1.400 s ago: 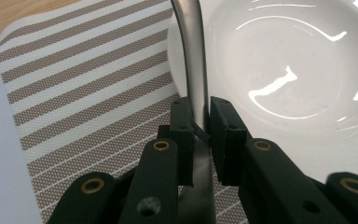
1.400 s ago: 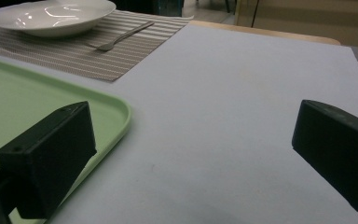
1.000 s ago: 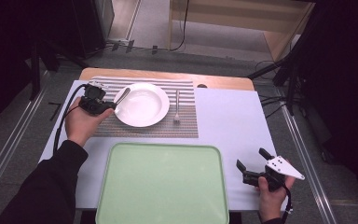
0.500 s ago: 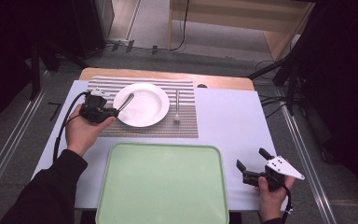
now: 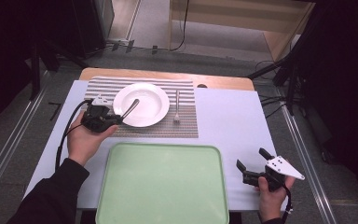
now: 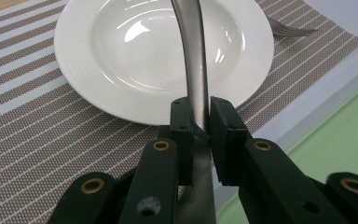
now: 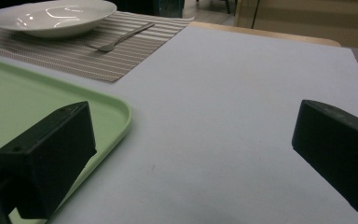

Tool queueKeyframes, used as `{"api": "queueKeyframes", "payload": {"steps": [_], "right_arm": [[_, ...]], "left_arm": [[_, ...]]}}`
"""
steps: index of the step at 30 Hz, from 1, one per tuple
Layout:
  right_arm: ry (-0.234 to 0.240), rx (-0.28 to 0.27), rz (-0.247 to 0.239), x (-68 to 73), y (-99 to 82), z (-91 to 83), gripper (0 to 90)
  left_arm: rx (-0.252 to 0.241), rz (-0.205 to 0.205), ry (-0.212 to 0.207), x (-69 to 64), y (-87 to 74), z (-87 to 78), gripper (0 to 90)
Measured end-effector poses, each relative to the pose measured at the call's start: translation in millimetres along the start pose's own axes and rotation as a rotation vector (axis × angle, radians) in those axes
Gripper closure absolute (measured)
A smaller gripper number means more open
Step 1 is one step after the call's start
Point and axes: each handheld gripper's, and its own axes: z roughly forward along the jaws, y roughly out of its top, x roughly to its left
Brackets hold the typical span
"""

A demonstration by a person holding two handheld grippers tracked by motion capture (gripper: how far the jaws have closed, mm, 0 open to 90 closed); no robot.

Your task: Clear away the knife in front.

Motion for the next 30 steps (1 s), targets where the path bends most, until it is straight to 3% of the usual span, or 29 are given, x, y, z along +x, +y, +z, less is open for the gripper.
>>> {"api": "queueKeyframes", "payload": {"steps": [18, 30], "right_arm": [[0.005, -0.004, -0.002, 0.3, 0.0, -0.4, 0.0], [0.006, -0.003, -0.002, 0.6, 0.1, -0.5, 0.0]], "left_arm": [[-0.03, 0.005, -0.034, -19.2, -23.7, -13.4, 78.9], [-0.058, 0.015, -0.051, -39.3, -36.5, -20.3, 78.9]]}}
